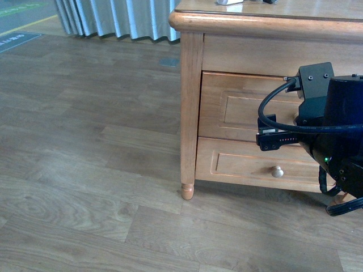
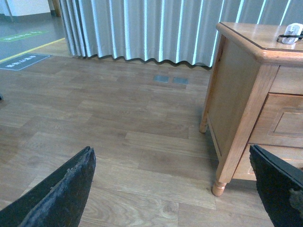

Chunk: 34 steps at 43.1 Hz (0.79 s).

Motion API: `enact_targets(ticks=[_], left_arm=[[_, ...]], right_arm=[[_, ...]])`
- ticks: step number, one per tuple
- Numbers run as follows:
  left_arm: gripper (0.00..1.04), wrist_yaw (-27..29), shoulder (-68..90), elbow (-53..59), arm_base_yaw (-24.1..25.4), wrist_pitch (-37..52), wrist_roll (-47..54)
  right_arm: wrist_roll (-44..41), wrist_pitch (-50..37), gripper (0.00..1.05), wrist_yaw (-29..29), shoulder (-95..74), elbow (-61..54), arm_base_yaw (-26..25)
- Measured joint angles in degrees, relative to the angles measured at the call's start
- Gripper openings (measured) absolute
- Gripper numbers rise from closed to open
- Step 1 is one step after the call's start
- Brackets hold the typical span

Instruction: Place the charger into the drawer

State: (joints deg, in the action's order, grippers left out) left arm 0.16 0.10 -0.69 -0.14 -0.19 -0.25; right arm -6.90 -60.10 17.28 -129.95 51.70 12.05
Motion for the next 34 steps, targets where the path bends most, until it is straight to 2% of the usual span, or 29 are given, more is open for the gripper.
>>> enact_targets(ticks=[17, 21, 28, 34], left_arm=[[0.99, 0.0, 0.0, 0.0, 0.0, 0.0, 0.0], [0.99, 0.0, 0.0, 0.0, 0.0, 0.0, 0.0], [0.99, 0.0, 0.0, 0.0, 0.0, 0.0, 0.0], [0.99, 0.0, 0.0, 0.0, 0.0, 0.0, 0.0]], right_arm=[[0.3, 0.2, 0.96, 0.4, -0.3, 0.3, 0.0], [0.3, 0.2, 0.86, 0.6, -0.3, 0.4, 0.0], [0.3, 0.2, 0.56, 0.7, -0.3, 0.4, -0.1], [0.3, 0.2, 0.36, 1.1, -0.3, 0.5, -0.1]])
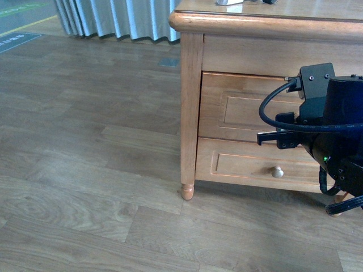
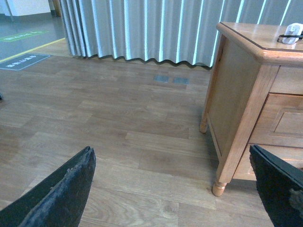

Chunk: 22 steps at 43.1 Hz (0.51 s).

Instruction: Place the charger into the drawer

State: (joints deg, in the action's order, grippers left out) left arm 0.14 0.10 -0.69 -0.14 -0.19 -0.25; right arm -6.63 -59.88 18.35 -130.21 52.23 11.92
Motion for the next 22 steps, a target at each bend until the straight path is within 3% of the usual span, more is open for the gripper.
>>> enact_targets(ticks=[6, 22], left_arm=[[0.99, 0.0, 0.0, 0.0, 0.0, 0.0, 0.0], [0.99, 0.0, 0.0, 0.0, 0.0, 0.0, 0.0]], right_arm=[[-0.1, 0.0, 0.25, -0.1, 0.0, 0.0, 0.0], [1.3, 1.6, 0.24, -2.2, 1.1, -1.2, 0.0]])
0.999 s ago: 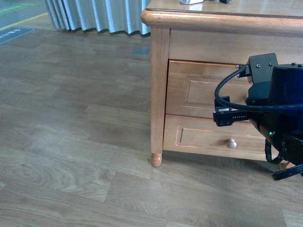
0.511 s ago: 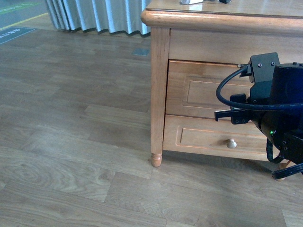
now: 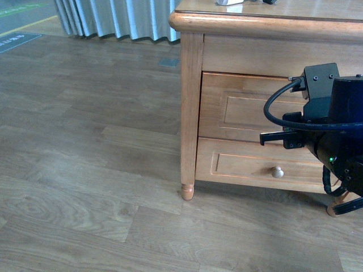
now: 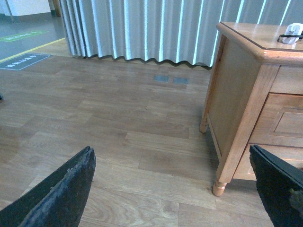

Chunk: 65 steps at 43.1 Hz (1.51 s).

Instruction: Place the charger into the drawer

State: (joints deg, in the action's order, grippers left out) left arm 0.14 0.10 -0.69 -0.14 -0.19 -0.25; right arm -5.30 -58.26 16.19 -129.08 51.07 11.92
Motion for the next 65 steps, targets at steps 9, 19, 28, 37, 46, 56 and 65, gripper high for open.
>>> enact_targets(ticks=[9, 19, 28, 37, 46, 56, 65], left_arm=[[0.99, 0.0, 0.0, 0.0, 0.0, 0.0, 0.0], [0.99, 0.0, 0.0, 0.0, 0.0, 0.0, 0.0], [0.99, 0.0, 0.0, 0.0, 0.0, 0.0, 0.0], [0.99, 0.0, 0.0, 0.0, 0.0, 0.0, 0.0], [0.99, 0.0, 0.0, 0.0, 0.0, 0.0, 0.0], [0.99, 0.0, 0.0, 0.0, 0.0, 0.0, 0.0], [0.99, 0.0, 0.0, 0.0, 0.0, 0.0, 0.0]], right_arm=[[2.8, 2.6, 0.23, -2.5, 6.8, -8.4, 0.6], [3.6, 3.8, 0.23, -9.2, 17.3, -22.0, 0.2], [3.5, 2.8, 0.22, -13.3, 23.5, -31.2, -0.6], [3.5, 0.4, 0.22, -14.6, 26.2, -36.8, -0.7], [4.2, 6.6, 0.64, -18.8, 34.9, -40.8, -2.3], [2.8, 18.3, 0.95, -20.9, 50.6, -42.4, -3.9], [1.9, 33.2, 0.96, -21.4, 71.0, -42.6, -8.0]])
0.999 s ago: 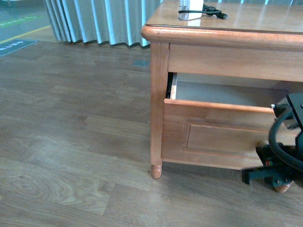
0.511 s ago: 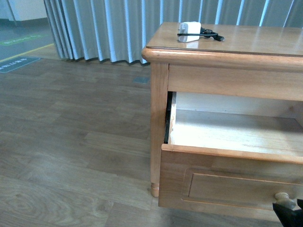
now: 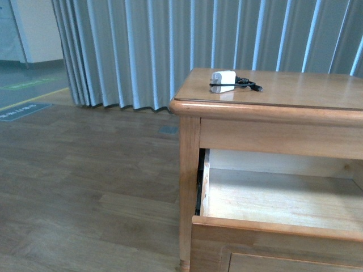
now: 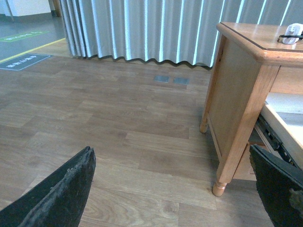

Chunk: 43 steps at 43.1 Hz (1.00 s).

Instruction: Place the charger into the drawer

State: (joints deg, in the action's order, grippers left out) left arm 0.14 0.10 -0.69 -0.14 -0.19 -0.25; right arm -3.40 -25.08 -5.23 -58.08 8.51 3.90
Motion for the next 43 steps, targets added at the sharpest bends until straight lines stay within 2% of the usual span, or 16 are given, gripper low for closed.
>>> enact_targets(ticks=[10, 22, 38, 40, 43], left_arm=[[0.99, 0.0, 0.0, 0.0, 0.0, 0.0, 0.0], [0.99, 0.0, 0.0, 0.0, 0.0, 0.0, 0.0], [0.99, 0.0, 0.0, 0.0, 0.0, 0.0, 0.0], [0.99, 0.0, 0.0, 0.0, 0.0, 0.0, 0.0], [0.99, 0.0, 0.0, 0.0, 0.0, 0.0, 0.0]], right_arm=[[-0.4, 13.0, 0.96, -5.7, 17.9, 1.3, -10.1], [1.7, 16.3, 0.96, -8.2, 26.5, 1.3, -16.0], [2.8, 16.4, 0.96, -8.3, 26.8, 1.3, -16.3], [3.0, 13.1, 0.93, -7.4, 26.8, 0.3, -16.0], [3.0, 4.7, 0.82, -5.3, 27.5, -2.6, -15.1]])
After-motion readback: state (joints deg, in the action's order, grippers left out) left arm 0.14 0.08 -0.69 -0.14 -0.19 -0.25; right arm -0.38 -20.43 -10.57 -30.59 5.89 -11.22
